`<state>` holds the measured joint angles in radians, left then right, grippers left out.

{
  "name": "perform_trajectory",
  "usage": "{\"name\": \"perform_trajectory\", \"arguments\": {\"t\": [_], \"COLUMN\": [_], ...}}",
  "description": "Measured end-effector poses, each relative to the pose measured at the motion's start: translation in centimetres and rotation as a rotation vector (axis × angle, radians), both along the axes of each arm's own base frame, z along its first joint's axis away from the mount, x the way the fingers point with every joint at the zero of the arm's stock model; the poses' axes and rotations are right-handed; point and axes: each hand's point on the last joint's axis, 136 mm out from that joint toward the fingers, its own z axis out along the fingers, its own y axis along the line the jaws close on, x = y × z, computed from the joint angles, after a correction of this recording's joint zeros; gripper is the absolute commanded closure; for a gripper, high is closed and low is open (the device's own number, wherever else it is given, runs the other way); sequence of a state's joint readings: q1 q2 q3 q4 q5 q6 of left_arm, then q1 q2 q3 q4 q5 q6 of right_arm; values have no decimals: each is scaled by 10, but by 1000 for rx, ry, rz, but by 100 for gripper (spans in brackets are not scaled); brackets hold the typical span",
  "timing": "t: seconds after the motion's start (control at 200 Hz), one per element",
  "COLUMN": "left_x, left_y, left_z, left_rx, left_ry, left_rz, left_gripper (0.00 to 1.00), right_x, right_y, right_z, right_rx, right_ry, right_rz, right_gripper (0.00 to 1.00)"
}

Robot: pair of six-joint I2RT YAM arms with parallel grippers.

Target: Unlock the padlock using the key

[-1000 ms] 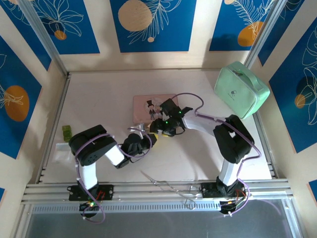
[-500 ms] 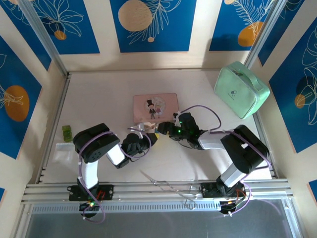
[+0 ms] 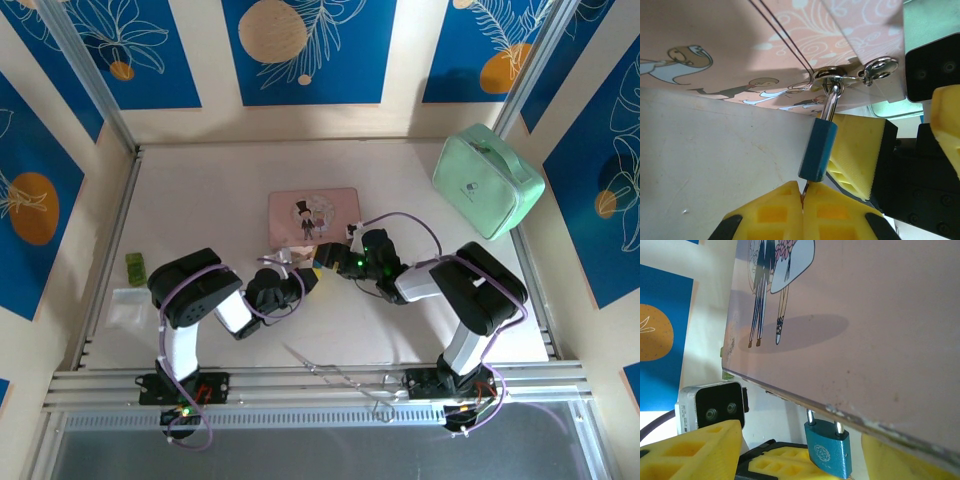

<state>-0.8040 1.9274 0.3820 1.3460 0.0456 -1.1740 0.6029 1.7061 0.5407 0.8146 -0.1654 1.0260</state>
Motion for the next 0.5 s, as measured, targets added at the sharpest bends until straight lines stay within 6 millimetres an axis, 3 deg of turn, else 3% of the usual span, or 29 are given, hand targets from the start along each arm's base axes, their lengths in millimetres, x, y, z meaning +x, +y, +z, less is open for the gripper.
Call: {"name": "perform_trajectory", "arguments": {"t": [0.5], "left_x": [0], "left_y": [-1], "left_z": [1], "left_rx": [-8], "left_ry": [6], "left_rz": [-4], "left_gripper": [100], "right_x": [3], "right_y": [10], "right_z": [0], "right_rx": [8], "right_ry": [-7], "right_rz": [-11], "right_gripper": [42]}}
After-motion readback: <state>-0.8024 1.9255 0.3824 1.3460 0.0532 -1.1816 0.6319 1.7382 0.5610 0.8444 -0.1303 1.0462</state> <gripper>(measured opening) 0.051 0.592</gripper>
